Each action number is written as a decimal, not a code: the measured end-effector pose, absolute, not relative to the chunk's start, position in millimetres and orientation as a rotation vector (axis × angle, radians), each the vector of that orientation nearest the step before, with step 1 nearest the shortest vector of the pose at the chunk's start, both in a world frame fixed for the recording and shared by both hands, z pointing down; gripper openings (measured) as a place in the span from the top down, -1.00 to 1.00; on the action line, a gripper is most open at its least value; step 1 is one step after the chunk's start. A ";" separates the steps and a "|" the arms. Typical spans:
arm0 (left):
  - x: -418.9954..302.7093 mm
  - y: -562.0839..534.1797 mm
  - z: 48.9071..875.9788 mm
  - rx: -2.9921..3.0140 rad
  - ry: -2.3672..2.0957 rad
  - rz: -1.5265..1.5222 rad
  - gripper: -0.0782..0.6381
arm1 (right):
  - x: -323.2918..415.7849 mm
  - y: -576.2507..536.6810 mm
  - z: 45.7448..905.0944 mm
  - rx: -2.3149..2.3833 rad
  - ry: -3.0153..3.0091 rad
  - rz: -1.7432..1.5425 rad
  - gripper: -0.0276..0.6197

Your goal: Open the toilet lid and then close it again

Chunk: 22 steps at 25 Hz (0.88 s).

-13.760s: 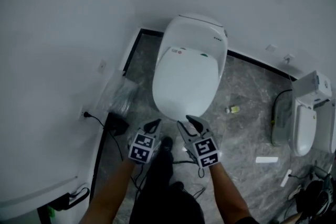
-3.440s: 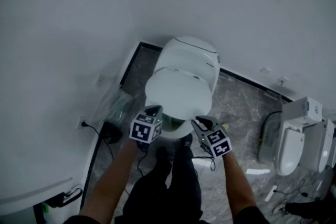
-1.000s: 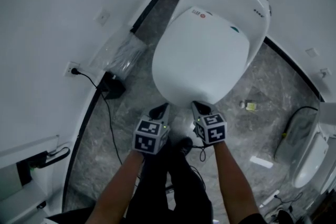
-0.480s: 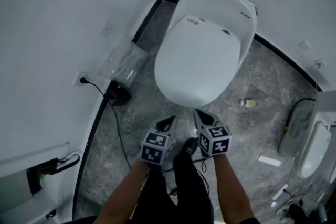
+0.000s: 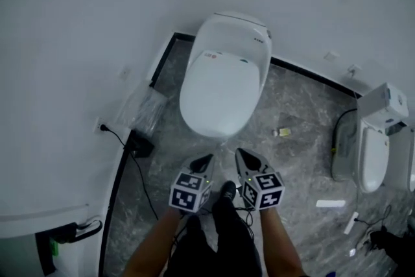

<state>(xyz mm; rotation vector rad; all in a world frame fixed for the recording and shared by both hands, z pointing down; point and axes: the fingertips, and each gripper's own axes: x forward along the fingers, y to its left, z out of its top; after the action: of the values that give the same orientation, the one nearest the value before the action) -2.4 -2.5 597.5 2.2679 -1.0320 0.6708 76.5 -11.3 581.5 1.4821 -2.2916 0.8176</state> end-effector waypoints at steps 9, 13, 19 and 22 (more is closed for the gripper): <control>-4.9 55.3 487.2 2.459 -0.956 0.551 0.77 | 67.2 61.5 458.9 1.659 -2.353 0.620 0.89; -11.2 76.6 439.5 2.534 -0.937 0.478 0.77 | 53.9 89.5 399.6 1.718 -2.410 0.534 0.89; -20.2 112.3 366.8 2.653 -0.924 0.375 0.77 | 37.6 130.9 329.4 1.770 -2.481 0.402 0.89; -21.6 131.7 330.0 2.707 -0.935 0.331 0.77 | 28.4 154.6 295.7 1.756 -2.542 0.390 0.89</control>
<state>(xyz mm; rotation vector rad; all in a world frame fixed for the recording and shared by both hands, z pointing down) -21.6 131.7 330.0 2.7069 -0.9349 0.3312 28.4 154.6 295.7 1.7559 -2.5421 0.3902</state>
